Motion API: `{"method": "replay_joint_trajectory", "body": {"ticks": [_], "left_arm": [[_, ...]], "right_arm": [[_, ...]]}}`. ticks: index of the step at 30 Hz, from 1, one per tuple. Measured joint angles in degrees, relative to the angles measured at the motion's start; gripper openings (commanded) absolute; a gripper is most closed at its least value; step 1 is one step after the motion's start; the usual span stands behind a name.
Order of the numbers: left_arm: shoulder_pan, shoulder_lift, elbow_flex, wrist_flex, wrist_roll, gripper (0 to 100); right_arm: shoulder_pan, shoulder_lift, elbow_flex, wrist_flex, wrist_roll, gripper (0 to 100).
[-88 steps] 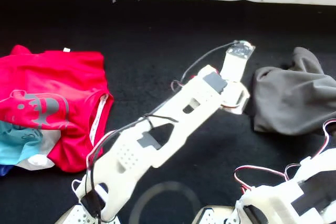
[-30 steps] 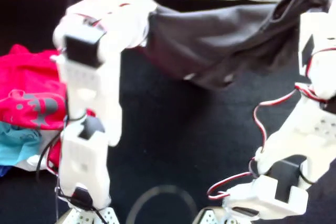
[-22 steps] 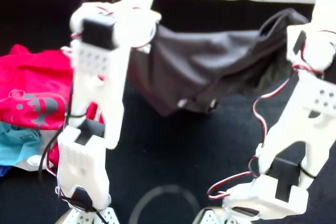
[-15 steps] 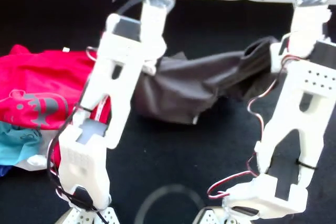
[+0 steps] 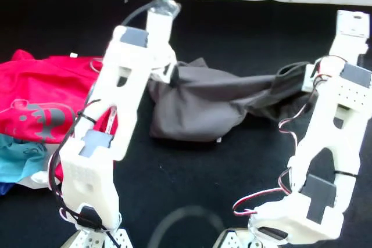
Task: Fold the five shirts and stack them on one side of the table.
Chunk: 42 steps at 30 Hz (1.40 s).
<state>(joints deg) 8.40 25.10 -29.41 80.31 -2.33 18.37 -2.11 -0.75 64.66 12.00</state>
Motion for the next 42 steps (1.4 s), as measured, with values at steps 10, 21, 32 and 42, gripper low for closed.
{"method": "replay_joint_trajectory", "body": {"ticks": [10, 21, 32, 42], "left_arm": [[12.4, -0.8, -9.0, 20.7, -0.1, 22], [22.3, -0.6, 13.3, 12.0, -0.1, 22], [5.0, 4.1, 7.3, -3.4, 0.0, 22], [2.1, 19.2, -5.9, -9.8, 0.0, 22]], "right_arm": [[0.2, -3.5, 0.0, -0.6, -0.1, 0.6], [0.2, -3.5, 0.0, -0.6, -0.1, 0.6], [0.2, -3.6, 9.2, -3.7, -0.1, 0.6], [0.2, -3.5, 15.6, -10.9, -0.1, 0.6]]}}
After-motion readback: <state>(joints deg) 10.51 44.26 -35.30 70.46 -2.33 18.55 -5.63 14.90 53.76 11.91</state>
